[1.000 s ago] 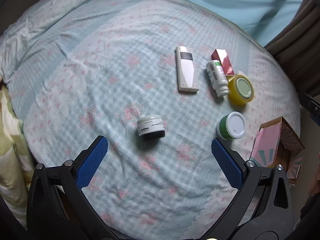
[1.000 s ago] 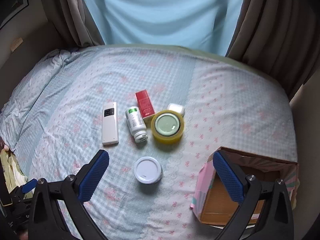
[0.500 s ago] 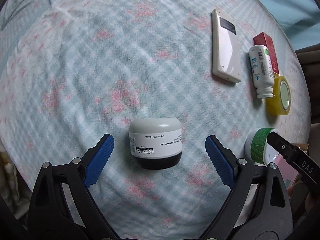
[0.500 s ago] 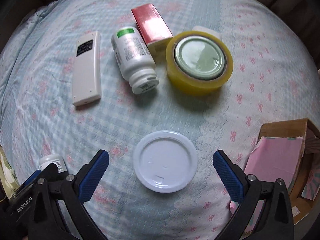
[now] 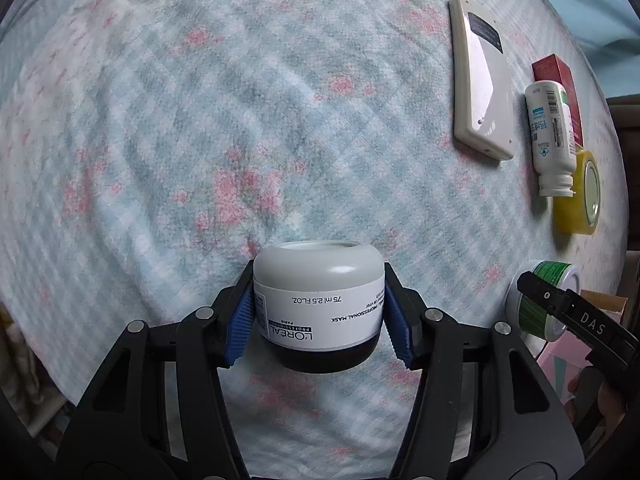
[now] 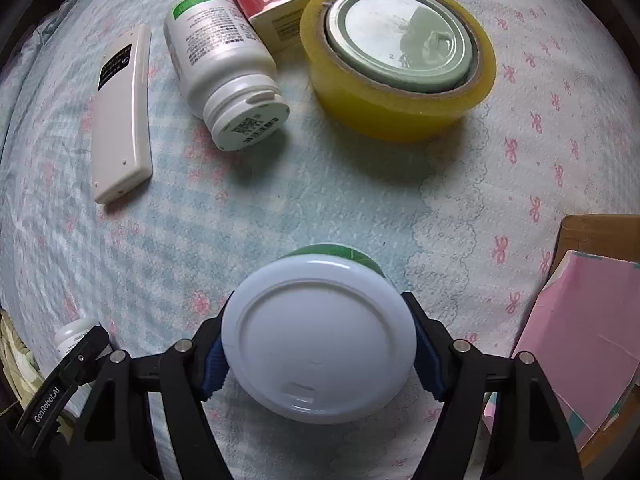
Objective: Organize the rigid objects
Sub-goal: 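Grasp the white L'Oreal jar with the left tool while the right grasps the green-labelled jar, then carry both jars over the cardboard box with both tools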
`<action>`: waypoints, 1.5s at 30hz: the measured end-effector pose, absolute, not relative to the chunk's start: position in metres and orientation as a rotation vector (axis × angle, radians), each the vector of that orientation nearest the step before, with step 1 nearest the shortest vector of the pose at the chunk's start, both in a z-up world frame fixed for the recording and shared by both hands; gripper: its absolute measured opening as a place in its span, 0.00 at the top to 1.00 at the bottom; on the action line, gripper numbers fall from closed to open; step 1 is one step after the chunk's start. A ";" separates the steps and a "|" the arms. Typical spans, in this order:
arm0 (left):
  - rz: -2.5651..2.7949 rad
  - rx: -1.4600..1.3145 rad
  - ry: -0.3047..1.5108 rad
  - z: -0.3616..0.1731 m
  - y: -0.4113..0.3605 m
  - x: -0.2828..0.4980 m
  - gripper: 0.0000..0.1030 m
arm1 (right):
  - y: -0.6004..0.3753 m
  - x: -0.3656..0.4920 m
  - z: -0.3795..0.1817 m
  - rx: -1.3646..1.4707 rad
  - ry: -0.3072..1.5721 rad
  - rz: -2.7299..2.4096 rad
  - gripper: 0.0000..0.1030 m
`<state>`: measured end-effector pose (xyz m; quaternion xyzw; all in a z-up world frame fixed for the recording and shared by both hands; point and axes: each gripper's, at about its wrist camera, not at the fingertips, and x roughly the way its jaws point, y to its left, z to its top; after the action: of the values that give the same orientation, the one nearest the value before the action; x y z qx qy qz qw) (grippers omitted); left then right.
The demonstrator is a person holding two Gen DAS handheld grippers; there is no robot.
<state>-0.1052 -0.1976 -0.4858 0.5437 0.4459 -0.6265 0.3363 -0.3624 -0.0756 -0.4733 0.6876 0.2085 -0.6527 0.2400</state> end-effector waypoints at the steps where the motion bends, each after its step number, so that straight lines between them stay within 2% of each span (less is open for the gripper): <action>1: -1.630 1.417 1.161 -0.485 -0.196 -0.106 0.48 | -0.075 -0.362 -0.473 1.880 0.583 -1.784 0.32; 13: -1.637 1.335 1.189 -0.468 -0.185 -0.101 0.48 | -0.058 -0.354 -0.457 1.797 0.640 -1.786 0.33; 18: -1.672 1.287 1.192 -0.442 -0.181 -0.096 0.48 | -0.043 -0.347 -0.432 1.733 0.615 -1.792 0.33; 27: -1.908 1.183 1.024 -0.361 -0.201 -0.092 0.48 | -0.012 -0.327 -0.334 1.600 0.519 -1.874 0.33; 33: -2.064 1.139 0.926 -0.293 -0.212 -0.121 0.48 | -0.038 -0.312 -0.253 1.529 0.379 -1.917 0.33; 38: -2.199 1.118 0.844 -0.233 -0.184 -0.149 0.48 | -0.011 -0.322 -0.202 1.437 0.314 -1.928 0.34; 45: -2.337 1.082 0.824 -0.174 -0.108 -0.213 0.48 | 0.061 -0.360 -0.150 1.344 0.285 -1.989 0.34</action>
<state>-0.2128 -0.1081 -0.1742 0.3905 0.2974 -0.8438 0.2170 -0.3600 0.0606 -0.1495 0.5200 0.1103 -0.7694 0.3543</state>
